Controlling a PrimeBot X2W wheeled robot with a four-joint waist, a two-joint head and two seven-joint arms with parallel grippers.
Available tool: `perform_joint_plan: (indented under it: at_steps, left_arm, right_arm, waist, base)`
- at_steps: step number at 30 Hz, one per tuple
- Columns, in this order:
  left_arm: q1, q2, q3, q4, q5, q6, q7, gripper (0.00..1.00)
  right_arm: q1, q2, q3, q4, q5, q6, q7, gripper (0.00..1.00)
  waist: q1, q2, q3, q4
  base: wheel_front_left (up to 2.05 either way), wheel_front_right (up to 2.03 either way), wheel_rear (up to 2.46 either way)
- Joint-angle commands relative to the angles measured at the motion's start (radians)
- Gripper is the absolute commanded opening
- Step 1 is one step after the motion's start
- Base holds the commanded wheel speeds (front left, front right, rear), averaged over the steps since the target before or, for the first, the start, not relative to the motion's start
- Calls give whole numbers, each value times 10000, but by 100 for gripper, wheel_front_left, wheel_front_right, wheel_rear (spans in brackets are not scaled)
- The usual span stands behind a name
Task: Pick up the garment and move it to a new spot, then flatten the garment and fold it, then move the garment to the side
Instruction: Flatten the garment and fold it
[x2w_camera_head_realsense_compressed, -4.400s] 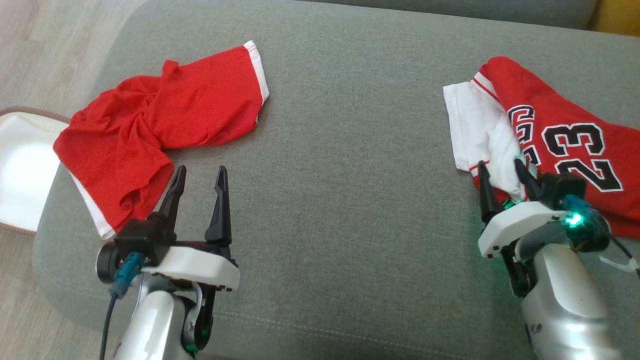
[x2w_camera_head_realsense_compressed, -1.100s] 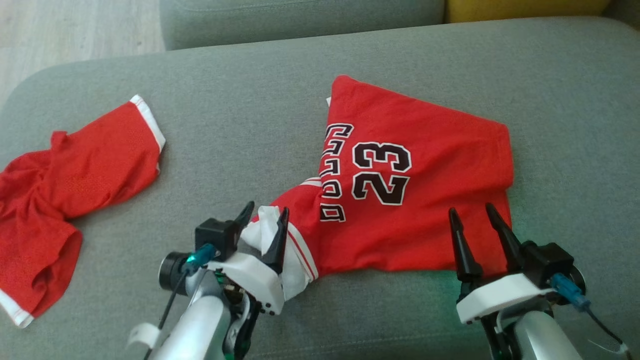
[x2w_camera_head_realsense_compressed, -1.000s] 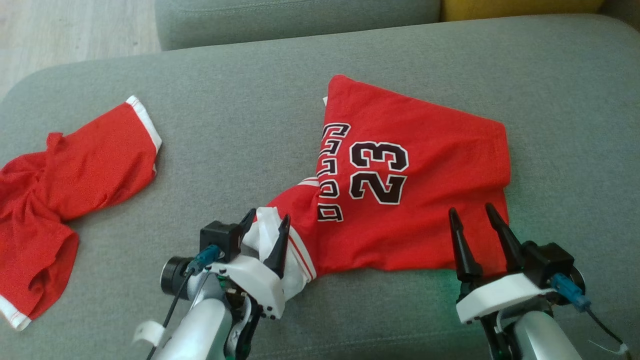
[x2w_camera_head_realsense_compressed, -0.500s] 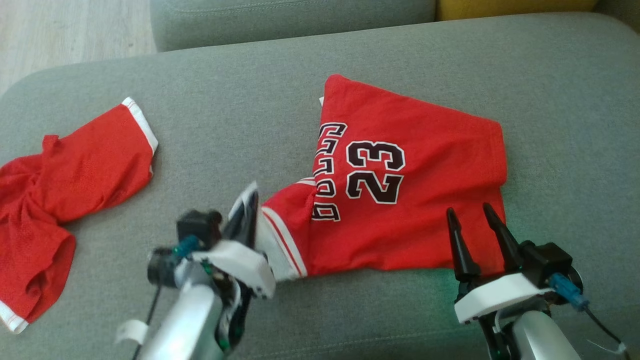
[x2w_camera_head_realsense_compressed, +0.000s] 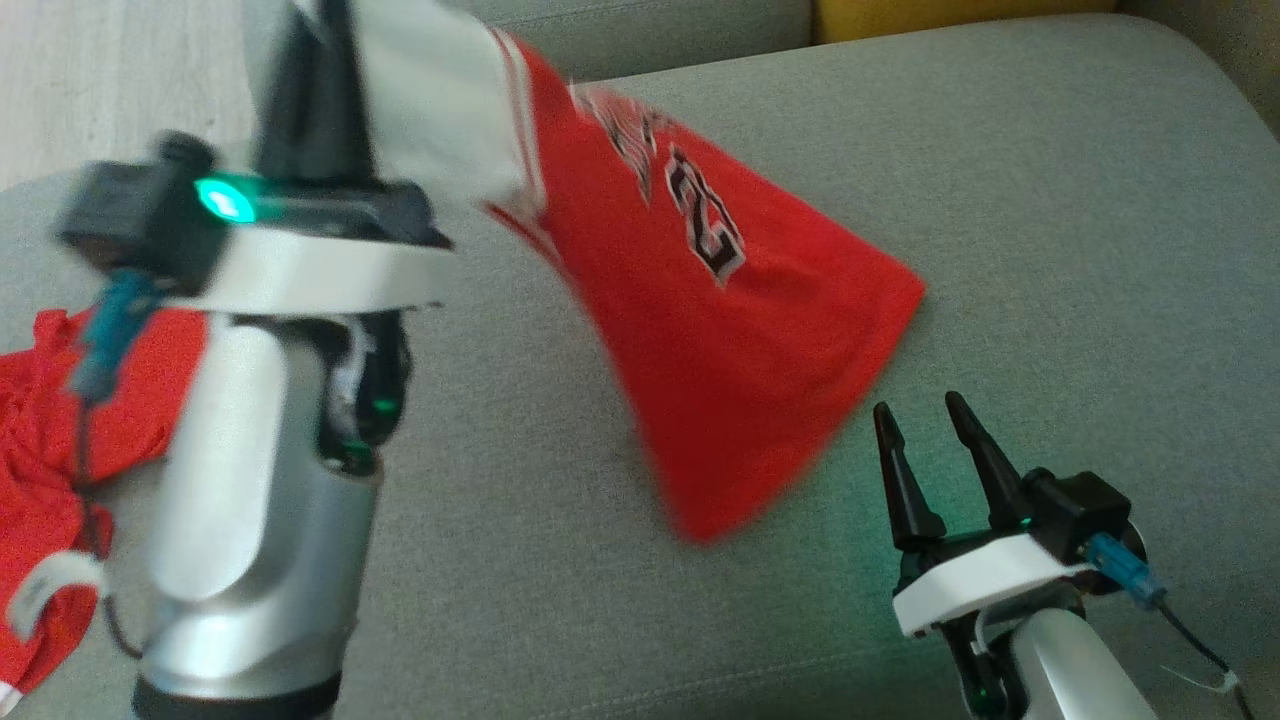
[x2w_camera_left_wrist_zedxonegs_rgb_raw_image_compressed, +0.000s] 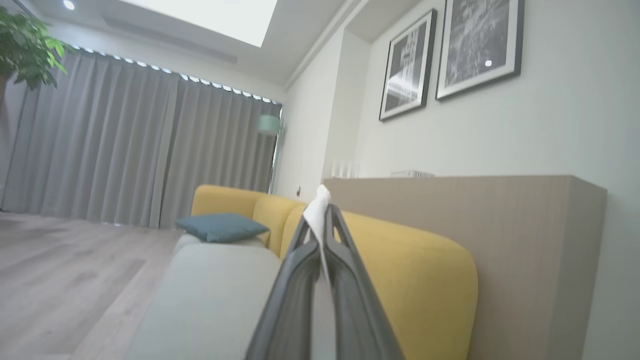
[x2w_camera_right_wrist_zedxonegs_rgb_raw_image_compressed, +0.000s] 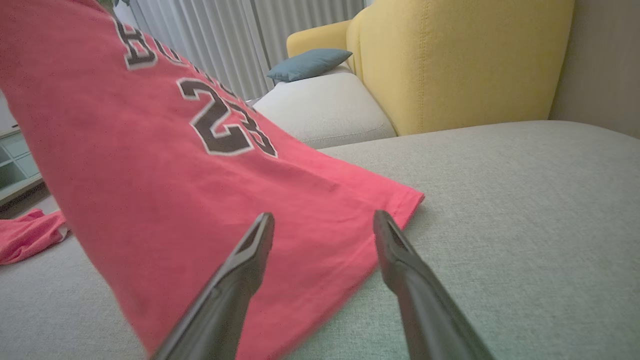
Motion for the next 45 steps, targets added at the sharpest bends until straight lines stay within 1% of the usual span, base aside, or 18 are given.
perform_joint_plan:
  at_steps: [1,4,6,10,14,19,20,21,24,28,32,35,40,45]
  left_arm:
    - [-310,153,577,-689,250,20,-57,0]
    - [163,149,957,-1497,848,-124,-58,0]
    - [852,148,1015,-1410,1111,-285,-59,0]
    - [2063,232,1266,-1033,1728,-390,-59,0]
    - [2948,226,1695,-574,1984,-249,-60,0]
    - [3462,182,2059,-67,2024,48,-60,0]
    - [3514,174,2095,118,1996,113,-60,11]
    - [3540,166,2108,286,1977,188,-60,100]
    - [3502,151,2098,499,1862,314,-60,100]
    - [3495,143,2013,288,1541,463,-60,100]
    - [3589,142,1755,-116,1279,572,-60,100]
    - [3674,141,1518,-436,1159,627,-60,100]
    - [3791,140,1099,-738,1033,649,-60,100]
    - [3814,140,844,-829,937,588,-60,100]
  right_arm:
    - [-437,-18,254,-345,91,73,-137,100]
    - [-380,-18,274,-361,172,73,-137,100]
    - [-328,-18,256,-337,180,73,-137,100]
    - [-292,-18,209,-264,103,73,-137,100]
    - [-316,-18,146,-203,13,73,-137,100]
    - [-333,-18,-2,-104,-153,73,-137,100]
    - [-327,-18,-28,-69,-175,73,-137,100]
    - [-320,-18,-43,-32,-192,73,-137,100]
    - [-314,-18,-53,58,-221,73,-137,100]
    - [-327,-18,-112,114,-241,73,-137,100]
    - [-377,-18,-391,201,-272,73,-137,100]
    - [-475,-18,-807,392,-200,73,-137,100]
    - [-882,-18,-1592,1340,74,73,-137,100]
    - [-1610,-18,-2167,2811,341,73,-137,100]
  waist:
    - [0,-1,5,-24]
    - [0,-1,40,19]
    - [0,-1,62,122]
    - [0,-1,98,365]
    - [0,-1,85,628]
    - [0,-1,85,958]
    - [0,-1,73,1016]
    - [0,-1,59,1073]
    - [0,-1,31,1191]
    - [0,-1,-1,1324]
    - [0,-1,-12,1486]
    - [0,-1,22,1645]
    - [0,-1,106,1992]
    - [0,-1,257,2323]
  base:
    - [0,0,0]
    - [0,0,0]
    - [0,0,0]
    - [0,0,0]
    - [0,0,0]
    - [0,0,0]
    - [0,0,0]
    - [0,0,0]
    - [0,0,0]
    - [0,0,0]
    - [0,0,0]
    - [0,0,0]
    - [0,0,0]
    - [0,0,0]
